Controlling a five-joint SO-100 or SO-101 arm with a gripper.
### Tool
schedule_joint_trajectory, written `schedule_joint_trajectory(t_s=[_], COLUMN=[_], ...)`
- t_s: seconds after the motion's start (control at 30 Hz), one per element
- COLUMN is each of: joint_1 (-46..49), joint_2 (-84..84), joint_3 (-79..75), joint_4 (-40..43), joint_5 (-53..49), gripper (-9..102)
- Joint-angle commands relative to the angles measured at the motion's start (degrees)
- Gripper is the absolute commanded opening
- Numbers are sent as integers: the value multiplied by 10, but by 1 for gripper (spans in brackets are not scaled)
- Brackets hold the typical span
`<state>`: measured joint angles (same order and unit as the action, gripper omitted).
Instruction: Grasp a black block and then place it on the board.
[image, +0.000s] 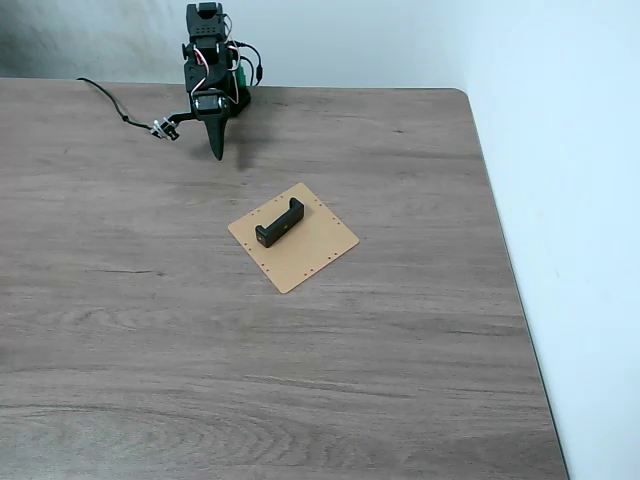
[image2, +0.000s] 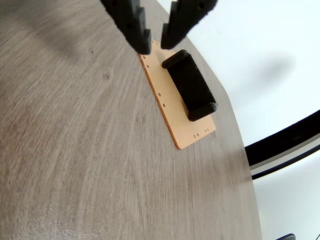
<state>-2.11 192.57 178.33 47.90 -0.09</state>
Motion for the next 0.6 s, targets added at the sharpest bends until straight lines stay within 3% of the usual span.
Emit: schedule_joint_trajectory(t_s=[0.0,0.57], joint_1=[-6,-10], joint_2=[11,11], joint_3=[8,8], joint_4=[7,7], joint_5=[-5,-11], gripper=[0,0])
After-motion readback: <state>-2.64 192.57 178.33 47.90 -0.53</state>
